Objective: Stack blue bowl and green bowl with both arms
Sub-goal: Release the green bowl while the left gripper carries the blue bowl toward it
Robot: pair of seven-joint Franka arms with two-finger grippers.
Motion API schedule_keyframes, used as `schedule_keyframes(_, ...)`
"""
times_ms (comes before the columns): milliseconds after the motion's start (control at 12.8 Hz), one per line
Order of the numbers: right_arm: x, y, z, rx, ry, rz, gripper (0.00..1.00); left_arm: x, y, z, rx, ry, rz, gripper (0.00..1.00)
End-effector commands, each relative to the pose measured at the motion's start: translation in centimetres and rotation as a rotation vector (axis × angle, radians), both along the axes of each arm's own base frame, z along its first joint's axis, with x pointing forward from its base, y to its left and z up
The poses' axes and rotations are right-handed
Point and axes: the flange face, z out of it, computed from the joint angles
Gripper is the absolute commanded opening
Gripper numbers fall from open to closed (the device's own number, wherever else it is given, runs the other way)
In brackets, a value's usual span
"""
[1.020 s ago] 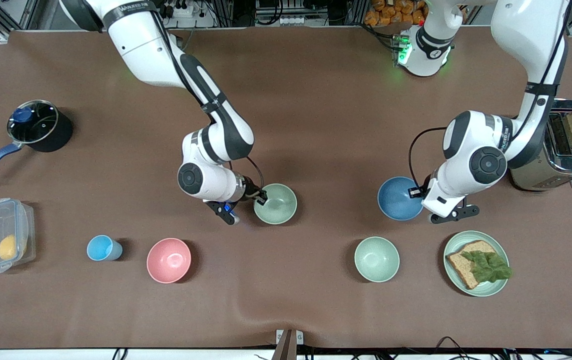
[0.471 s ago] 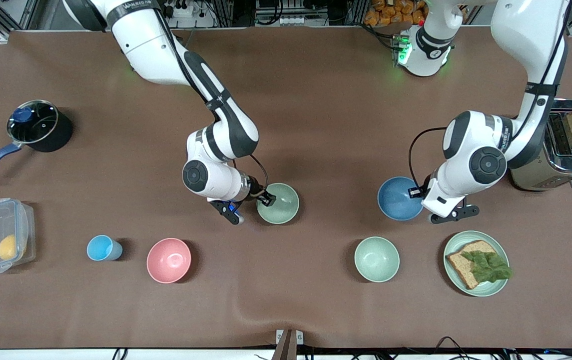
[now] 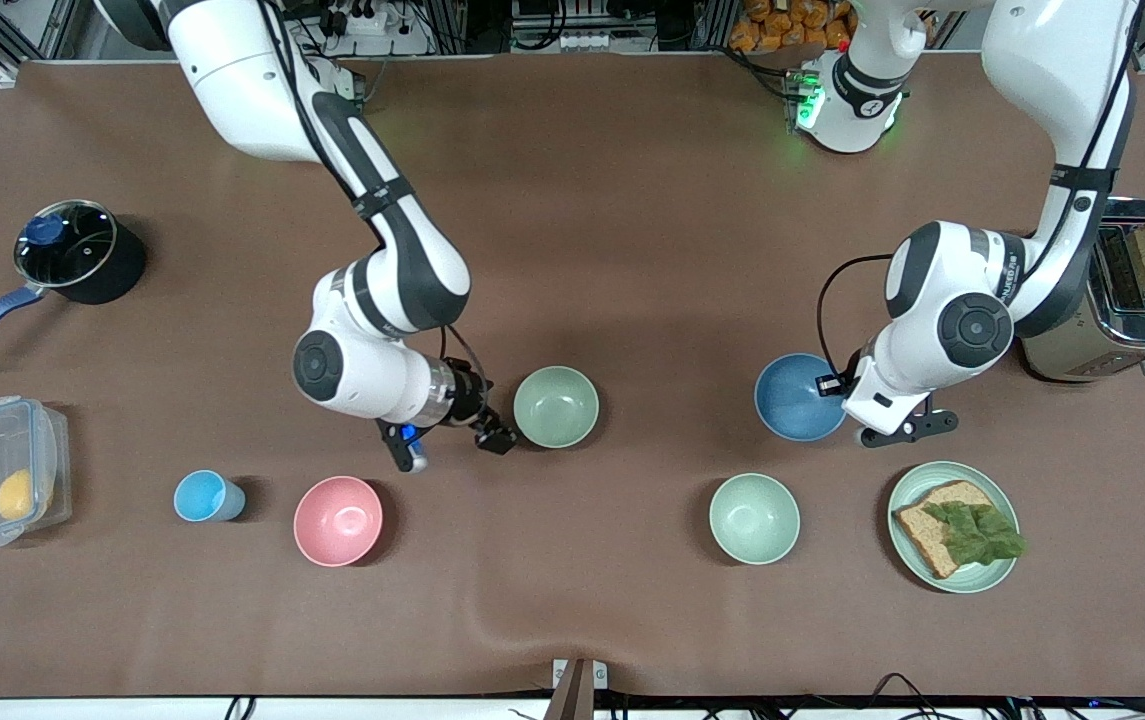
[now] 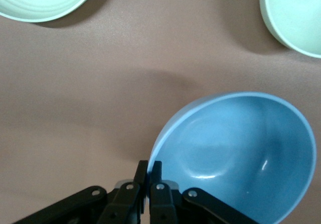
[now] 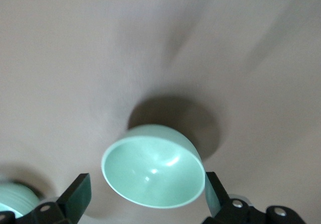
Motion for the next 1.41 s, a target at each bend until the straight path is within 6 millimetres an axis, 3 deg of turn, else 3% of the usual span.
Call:
schedule_keyframes(0,1.0,-1.6,-3.0,-0.024,0.044,-0.064,1.00,0.3,-1.1,0.8,0.016,-0.010,-0.002,0.00)
schedule_keyframes(235,0.9,-2.1,-7.1,-0.059,0.060,-0.082,1.00,0.6,-2.3,0.8,0.005,-0.014,-0.013,0.00)
schedule_keyframes(471,0.5,-1.0,-8.8,-0.069,0.043,-0.082,1.00,0.4,-3.8,1.1,-0.002,-0.019,0.001,0.00)
schedule_keyframes(549,0.4,-1.0,-9.0,-0.071,0.045,-0.086,1.00,0.3,-5.3,1.8,-0.019,-0.028,0.009,0.00)
schedule_keyframes(706,0.5,-1.0,-9.3,-0.068,0.046,-0.094,1.00,-0.4,-9.3,2.9,-0.060,-0.034,0.044,0.00)
schedule_keyframes(941,0.6,-1.0,-9.4,-0.065,0.048,-0.123,1.00,-1.9,-16.4,3.1,-0.072,-0.041,0.072,0.00)
schedule_keyframes(1098,0.7,-1.1,-9.3,-0.065,0.046,-0.127,1.00,-1.7,-19.7,2.7,-0.095,-0.037,0.143,0.00)
schedule_keyframes(1333,1.3,-2.1,-9.2,-0.063,0.035,-0.149,1.00,-1.7,-26.3,1.6,-0.149,-0.028,0.224,0.00)
